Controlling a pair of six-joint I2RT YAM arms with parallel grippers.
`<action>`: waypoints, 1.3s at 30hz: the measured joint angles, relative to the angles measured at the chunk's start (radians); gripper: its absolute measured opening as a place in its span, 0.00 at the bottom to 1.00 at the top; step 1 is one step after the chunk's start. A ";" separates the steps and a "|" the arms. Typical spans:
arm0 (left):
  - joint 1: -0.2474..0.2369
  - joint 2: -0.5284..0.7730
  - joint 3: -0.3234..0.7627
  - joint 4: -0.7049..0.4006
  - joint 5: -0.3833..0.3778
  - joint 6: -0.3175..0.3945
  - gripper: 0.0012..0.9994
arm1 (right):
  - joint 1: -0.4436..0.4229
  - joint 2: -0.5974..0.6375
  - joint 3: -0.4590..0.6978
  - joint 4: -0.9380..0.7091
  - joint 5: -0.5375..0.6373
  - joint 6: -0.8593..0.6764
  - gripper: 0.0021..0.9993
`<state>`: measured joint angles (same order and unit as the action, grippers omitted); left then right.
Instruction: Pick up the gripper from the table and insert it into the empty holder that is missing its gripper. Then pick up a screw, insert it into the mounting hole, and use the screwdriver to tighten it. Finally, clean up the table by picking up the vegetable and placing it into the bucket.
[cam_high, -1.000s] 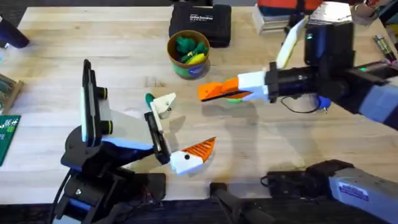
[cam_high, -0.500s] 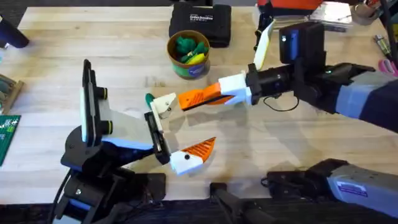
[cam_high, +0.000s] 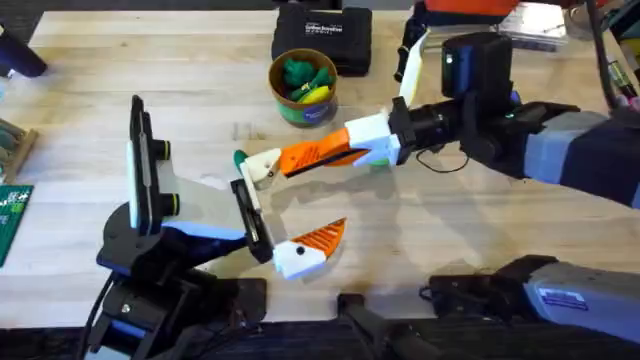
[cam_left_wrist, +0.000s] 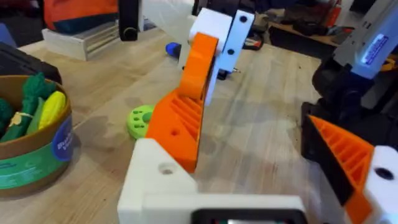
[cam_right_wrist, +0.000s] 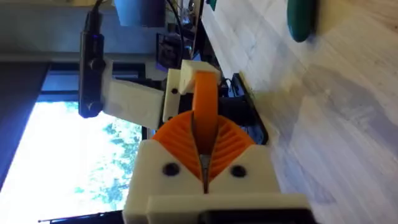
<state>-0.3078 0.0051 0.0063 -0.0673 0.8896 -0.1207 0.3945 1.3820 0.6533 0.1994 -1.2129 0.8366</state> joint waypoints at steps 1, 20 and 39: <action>0.002 0.000 0.000 0.000 -0.004 0.000 0.99 | 0.004 0.007 0.000 0.018 0.000 0.014 0.01; 0.007 0.000 0.000 -0.004 0.002 -0.036 0.99 | 0.079 0.193 0.002 0.280 -0.093 0.215 0.01; 0.010 0.000 0.000 -0.003 -0.027 -0.049 0.99 | 0.123 0.217 0.026 0.338 0.012 0.302 0.01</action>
<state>-0.2973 0.0055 0.0063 -0.0708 0.8622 -0.1700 0.5175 1.5990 0.6792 0.5369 -1.2013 1.1382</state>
